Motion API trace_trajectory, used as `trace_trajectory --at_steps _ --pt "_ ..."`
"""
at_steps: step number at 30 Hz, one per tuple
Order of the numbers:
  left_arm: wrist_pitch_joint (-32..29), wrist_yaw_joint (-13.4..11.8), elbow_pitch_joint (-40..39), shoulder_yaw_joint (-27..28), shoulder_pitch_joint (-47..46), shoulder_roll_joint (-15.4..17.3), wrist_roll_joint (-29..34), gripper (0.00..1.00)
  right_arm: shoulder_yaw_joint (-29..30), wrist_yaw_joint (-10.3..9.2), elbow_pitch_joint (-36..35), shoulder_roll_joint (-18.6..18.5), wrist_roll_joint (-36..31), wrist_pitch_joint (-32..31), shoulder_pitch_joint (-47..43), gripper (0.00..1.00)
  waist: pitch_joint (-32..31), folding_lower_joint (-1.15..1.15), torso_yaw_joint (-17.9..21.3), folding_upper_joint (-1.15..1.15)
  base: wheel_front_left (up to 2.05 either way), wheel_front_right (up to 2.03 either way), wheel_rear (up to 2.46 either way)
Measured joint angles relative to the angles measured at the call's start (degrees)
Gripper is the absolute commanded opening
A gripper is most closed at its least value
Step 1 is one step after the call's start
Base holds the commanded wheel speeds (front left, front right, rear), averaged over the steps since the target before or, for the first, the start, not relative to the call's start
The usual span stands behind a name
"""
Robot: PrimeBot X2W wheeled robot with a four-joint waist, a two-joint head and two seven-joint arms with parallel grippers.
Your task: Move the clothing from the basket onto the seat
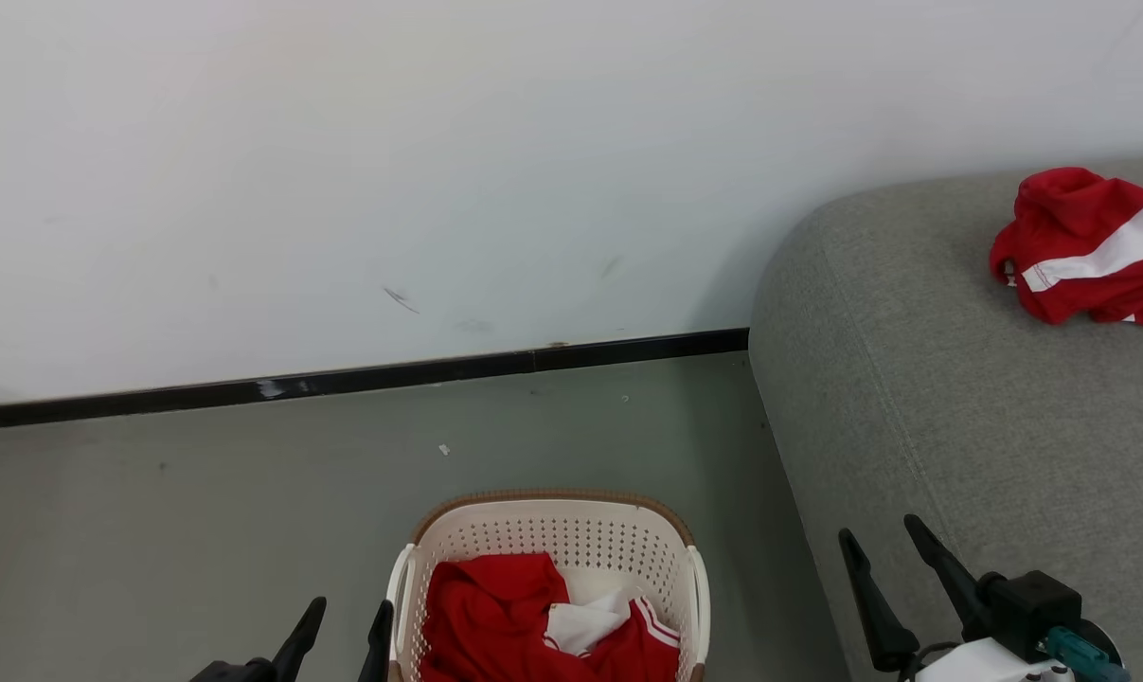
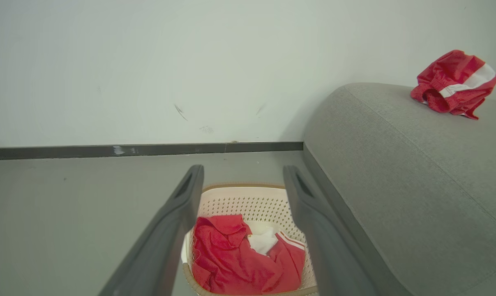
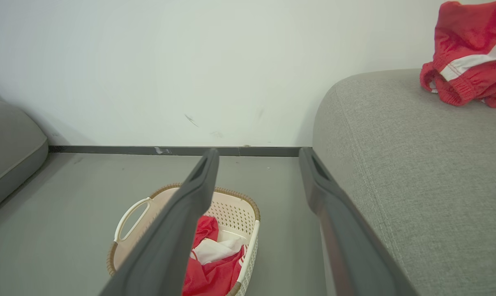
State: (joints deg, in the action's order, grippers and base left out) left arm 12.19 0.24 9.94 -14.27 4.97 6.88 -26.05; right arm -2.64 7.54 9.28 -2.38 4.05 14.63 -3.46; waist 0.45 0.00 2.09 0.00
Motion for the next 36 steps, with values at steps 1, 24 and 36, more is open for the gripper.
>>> trace_trajectory --at_steps 1,24,36 --pt "-0.35 0.00 0.01 -0.24 -0.14 0.00 0.01 1.00 -0.21 0.00 -0.10 0.00 0.00 0.00 0.00 1.00 0.31 0.00 0.04 0.00 0.00 0.00 0.00" --pt "-6.92 -0.30 0.43 -3.08 -8.39 0.48 3.42 1.00 -2.85 0.00 -2.91 -0.01 0.75 0.00 4.41 1.00 10.86 0.00 0.90 0.00 0.00 0.00 0.00" --pt "-9.61 -1.10 3.49 -3.49 -14.53 0.02 4.57 1.00 -4.14 0.00 -4.24 -0.05 0.57 0.00 9.56 1.00 17.21 0.00 1.48 0.00 0.00 0.00 0.00"
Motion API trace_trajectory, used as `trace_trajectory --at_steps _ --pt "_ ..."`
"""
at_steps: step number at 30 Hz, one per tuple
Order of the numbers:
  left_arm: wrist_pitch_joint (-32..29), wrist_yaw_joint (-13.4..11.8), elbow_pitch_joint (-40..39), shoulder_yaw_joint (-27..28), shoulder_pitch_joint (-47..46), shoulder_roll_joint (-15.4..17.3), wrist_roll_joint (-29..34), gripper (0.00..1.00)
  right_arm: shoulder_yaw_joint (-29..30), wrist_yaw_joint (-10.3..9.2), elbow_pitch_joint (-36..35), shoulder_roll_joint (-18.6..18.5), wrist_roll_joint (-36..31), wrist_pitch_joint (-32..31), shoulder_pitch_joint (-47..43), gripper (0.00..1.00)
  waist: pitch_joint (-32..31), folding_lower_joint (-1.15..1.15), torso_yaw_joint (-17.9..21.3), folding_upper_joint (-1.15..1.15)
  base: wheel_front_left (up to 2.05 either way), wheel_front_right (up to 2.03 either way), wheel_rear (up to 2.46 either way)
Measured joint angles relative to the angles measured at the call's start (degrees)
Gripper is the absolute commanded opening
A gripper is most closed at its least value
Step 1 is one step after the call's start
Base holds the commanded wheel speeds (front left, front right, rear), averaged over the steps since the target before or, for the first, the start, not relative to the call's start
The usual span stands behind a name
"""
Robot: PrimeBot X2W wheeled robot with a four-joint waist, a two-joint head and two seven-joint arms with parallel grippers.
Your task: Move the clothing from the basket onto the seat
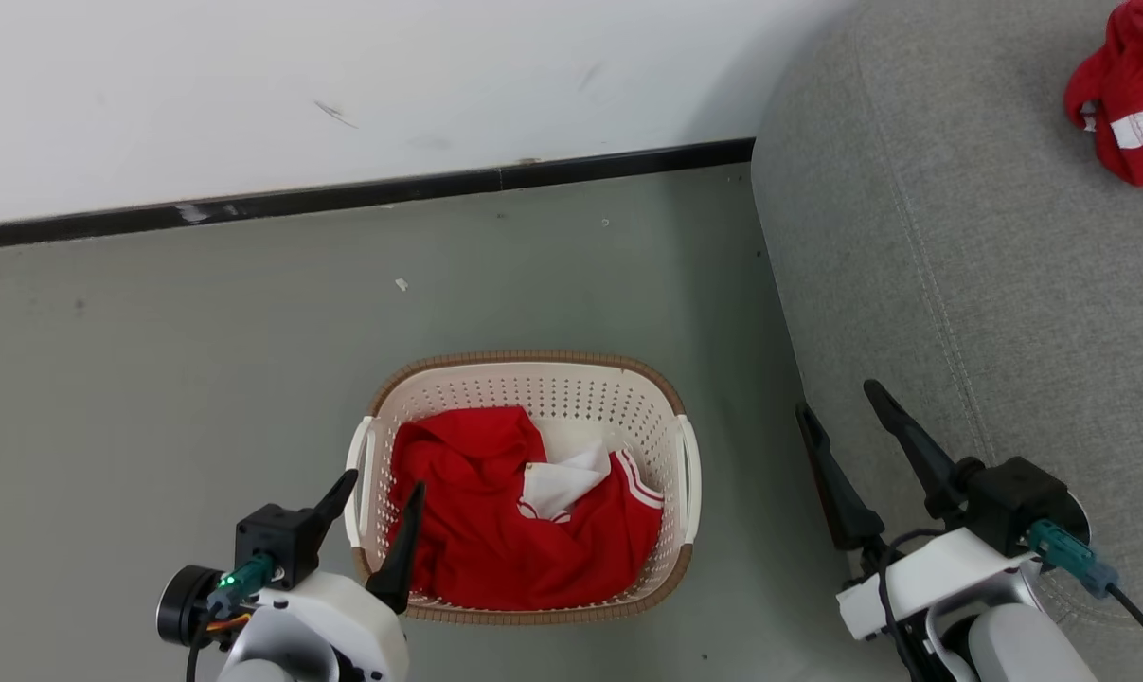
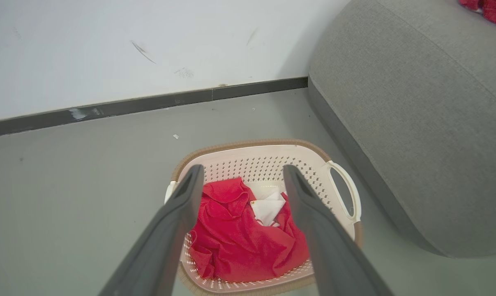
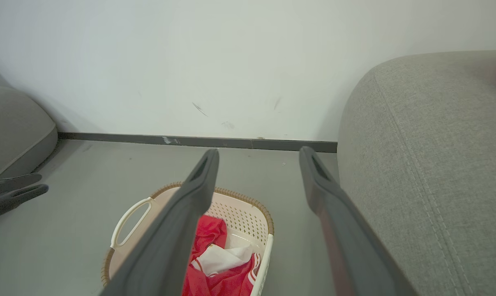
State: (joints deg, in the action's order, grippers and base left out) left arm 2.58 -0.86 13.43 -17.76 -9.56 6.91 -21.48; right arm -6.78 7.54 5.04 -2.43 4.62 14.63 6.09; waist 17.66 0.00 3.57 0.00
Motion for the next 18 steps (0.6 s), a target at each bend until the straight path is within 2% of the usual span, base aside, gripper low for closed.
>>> trace_trajectory --at_steps 18 --pt "-1.53 0.00 4.68 -0.91 -8.26 -1.20 0.60 1.00 -4.97 0.00 -2.99 -0.13 -0.09 0.01 5.75 1.00 9.11 0.00 1.37 0.00 0.00 0.00 0.00"
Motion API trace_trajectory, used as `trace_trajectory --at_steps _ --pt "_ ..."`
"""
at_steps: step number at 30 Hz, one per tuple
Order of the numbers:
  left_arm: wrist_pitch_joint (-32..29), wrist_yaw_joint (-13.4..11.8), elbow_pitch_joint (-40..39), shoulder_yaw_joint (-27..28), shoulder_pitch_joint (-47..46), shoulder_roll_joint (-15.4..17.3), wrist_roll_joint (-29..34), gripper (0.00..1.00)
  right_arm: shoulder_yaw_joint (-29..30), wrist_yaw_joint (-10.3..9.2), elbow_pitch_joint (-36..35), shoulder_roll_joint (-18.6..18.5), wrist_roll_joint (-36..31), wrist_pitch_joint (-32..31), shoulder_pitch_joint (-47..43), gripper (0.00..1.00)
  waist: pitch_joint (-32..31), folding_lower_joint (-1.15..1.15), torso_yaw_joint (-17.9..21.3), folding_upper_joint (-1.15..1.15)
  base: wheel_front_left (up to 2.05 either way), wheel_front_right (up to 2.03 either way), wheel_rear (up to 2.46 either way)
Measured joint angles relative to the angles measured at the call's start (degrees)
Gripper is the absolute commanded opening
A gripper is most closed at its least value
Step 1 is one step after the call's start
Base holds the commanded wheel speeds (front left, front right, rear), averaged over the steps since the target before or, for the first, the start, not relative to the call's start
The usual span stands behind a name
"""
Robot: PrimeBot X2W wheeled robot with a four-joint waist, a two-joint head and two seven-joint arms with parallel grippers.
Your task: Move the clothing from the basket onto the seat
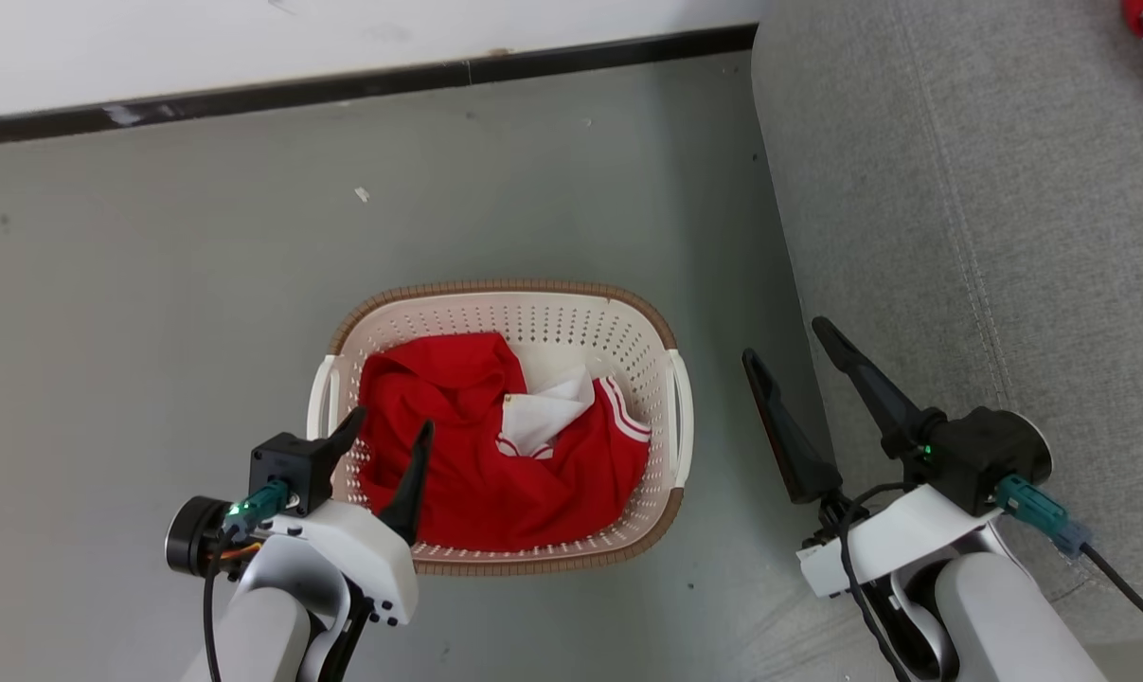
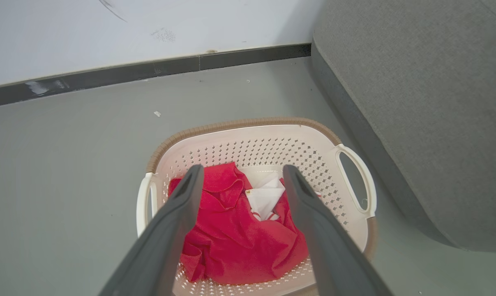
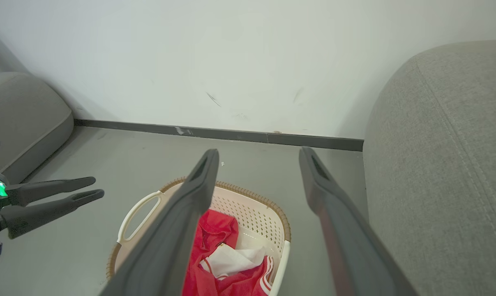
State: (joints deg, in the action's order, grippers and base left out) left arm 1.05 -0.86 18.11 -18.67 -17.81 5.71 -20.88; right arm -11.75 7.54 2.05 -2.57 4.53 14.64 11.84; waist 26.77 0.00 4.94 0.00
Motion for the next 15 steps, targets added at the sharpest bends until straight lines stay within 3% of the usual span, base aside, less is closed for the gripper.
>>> trace_trajectory --at_steps 15 --pt "-0.47 0.00 2.76 -0.07 -6.65 0.20 1.35 1.00 -2.33 0.00 -2.41 -0.10 0.30 0.00 3.71 1.00 7.27 0.00 1.27 0.00 0.00 0.00 0.00"
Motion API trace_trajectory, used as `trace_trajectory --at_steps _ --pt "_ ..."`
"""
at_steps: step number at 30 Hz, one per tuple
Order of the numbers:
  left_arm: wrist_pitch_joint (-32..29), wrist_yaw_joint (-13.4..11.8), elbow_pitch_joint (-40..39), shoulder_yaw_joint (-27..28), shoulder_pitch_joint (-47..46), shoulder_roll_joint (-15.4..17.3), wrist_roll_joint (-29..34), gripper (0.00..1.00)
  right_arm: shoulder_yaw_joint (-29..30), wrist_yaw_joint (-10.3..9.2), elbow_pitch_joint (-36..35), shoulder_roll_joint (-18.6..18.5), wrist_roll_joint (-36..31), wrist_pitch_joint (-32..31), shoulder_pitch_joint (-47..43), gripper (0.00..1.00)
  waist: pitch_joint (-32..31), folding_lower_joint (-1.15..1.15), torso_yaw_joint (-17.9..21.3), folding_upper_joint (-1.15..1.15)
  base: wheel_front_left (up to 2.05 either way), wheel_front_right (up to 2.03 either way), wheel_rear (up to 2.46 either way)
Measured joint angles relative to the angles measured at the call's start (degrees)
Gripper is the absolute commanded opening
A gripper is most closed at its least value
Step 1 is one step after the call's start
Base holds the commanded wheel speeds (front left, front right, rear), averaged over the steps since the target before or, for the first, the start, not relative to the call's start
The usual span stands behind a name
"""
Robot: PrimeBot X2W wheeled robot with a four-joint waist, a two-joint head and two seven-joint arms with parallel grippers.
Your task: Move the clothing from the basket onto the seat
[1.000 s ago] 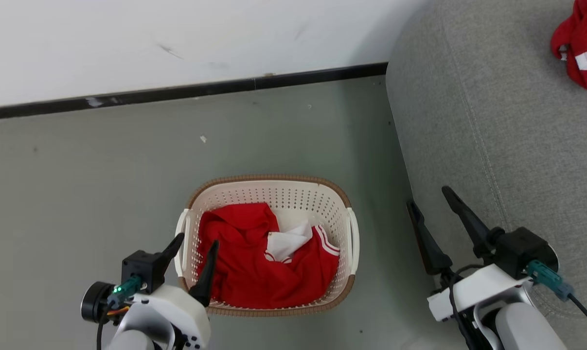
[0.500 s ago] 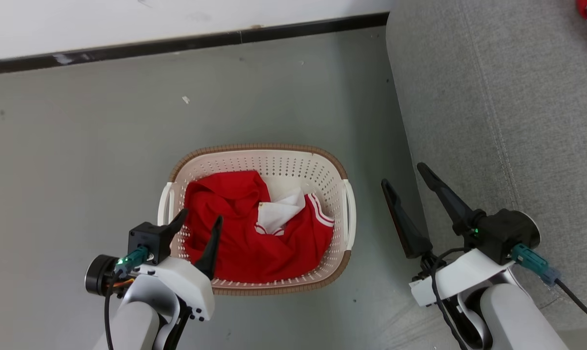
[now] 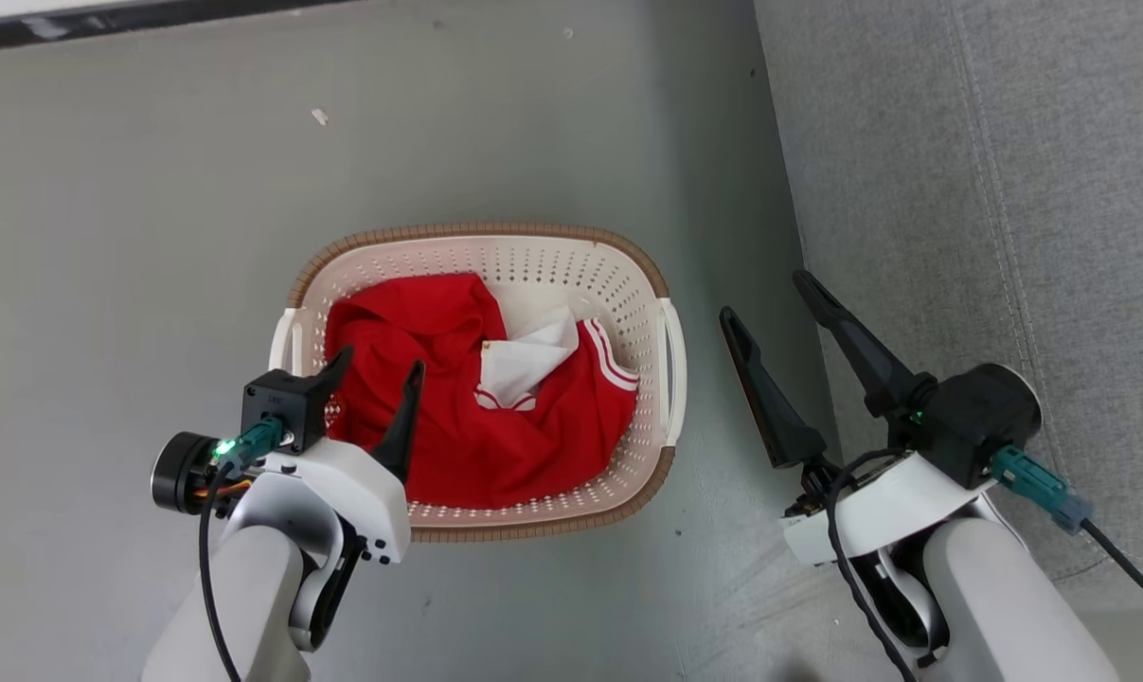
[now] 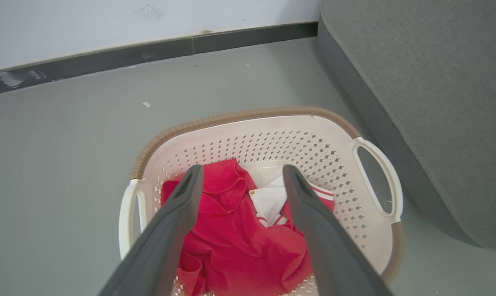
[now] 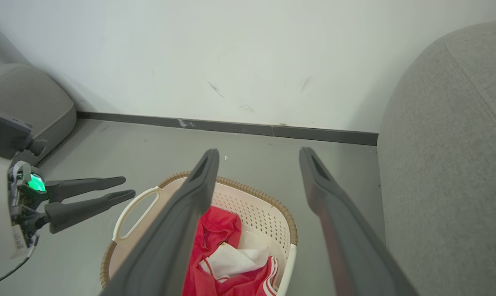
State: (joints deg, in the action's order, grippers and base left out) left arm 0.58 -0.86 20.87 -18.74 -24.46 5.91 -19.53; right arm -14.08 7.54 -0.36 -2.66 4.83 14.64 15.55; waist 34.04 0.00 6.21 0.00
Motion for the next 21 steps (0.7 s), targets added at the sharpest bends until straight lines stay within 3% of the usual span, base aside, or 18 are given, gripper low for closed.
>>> trace_trajectory --at_steps 21 --pt "-0.10 0.01 3.82 0.55 -6.72 0.37 0.44 1.00 -0.35 0.00 -4.88 -0.15 0.14 0.04 4.95 1.00 9.61 0.00 2.48 0.00 0.00 0.00 0.00"
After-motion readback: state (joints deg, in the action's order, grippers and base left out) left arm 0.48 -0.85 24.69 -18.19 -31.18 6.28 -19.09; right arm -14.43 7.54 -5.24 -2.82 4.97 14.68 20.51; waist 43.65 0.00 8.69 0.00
